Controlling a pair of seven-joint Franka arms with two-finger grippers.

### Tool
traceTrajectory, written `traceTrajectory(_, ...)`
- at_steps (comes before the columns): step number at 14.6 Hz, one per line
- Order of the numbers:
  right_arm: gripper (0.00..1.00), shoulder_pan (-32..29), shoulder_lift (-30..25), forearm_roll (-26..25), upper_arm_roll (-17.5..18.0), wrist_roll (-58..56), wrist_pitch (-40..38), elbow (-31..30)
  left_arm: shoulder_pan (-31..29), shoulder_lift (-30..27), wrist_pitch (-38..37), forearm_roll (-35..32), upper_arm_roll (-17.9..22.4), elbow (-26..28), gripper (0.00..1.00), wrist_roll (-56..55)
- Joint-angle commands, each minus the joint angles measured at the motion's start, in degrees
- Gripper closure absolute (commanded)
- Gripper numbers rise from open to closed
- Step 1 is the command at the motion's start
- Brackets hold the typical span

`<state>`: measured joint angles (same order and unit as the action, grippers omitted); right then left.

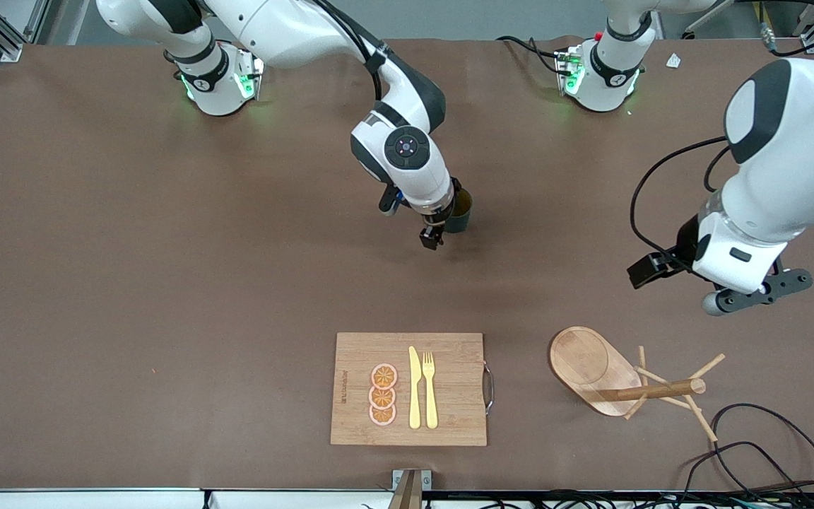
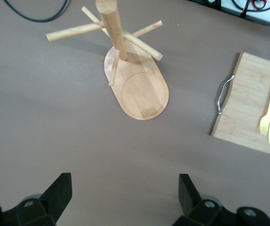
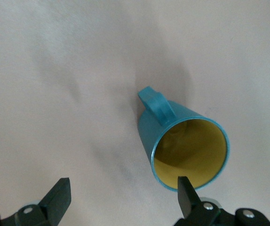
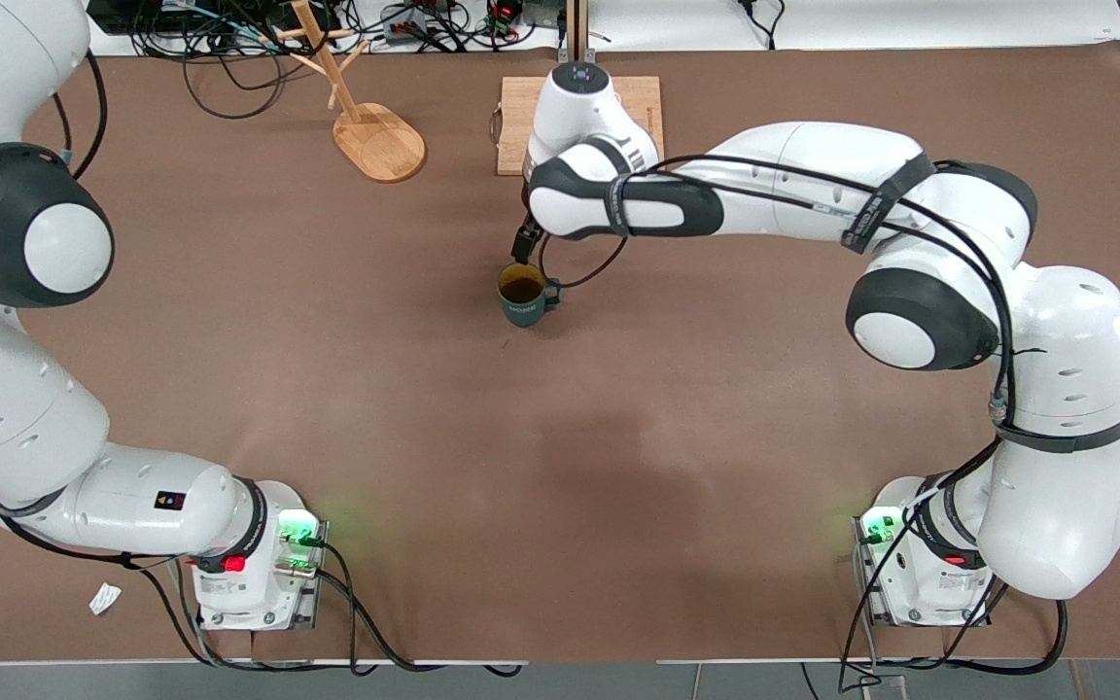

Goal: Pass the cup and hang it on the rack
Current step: 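Set the mug down with the right gripper while the left gripper approaches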

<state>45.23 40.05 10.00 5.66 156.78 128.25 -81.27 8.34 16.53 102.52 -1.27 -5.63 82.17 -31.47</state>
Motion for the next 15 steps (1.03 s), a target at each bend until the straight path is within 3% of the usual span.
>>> traceTrajectory(1,0.00,-0.84,-6.11,-1.03,0.49,-2.92,-8.51,-1.52,1.94,0.34,0.66,-0.57,-0.09,-0.60,0.00,-3.85)
traceTrajectory(4,0.00,-1.37,-12.26,-5.15,0.32,-14.98,-17.75,-4.06,4.66,1.05,2.68,-1.72,-0.09,-0.08,0.00,-8.24)
traceTrajectory(9,0.00,-5.06,-25.35,-8.40,0.32,-42.46,-19.36,-16.62,10.28,4.38,5.75,-1.80,0.09,-0.25,0.00,-17.28)
traceTrajectory(15,0.00,-16.64,-38.89,-8.68,0.32,-93.14,-32.61,-23.22,19.33,8.33,7.16,-6.37,-0.09,-0.34,0.00,-32.14)
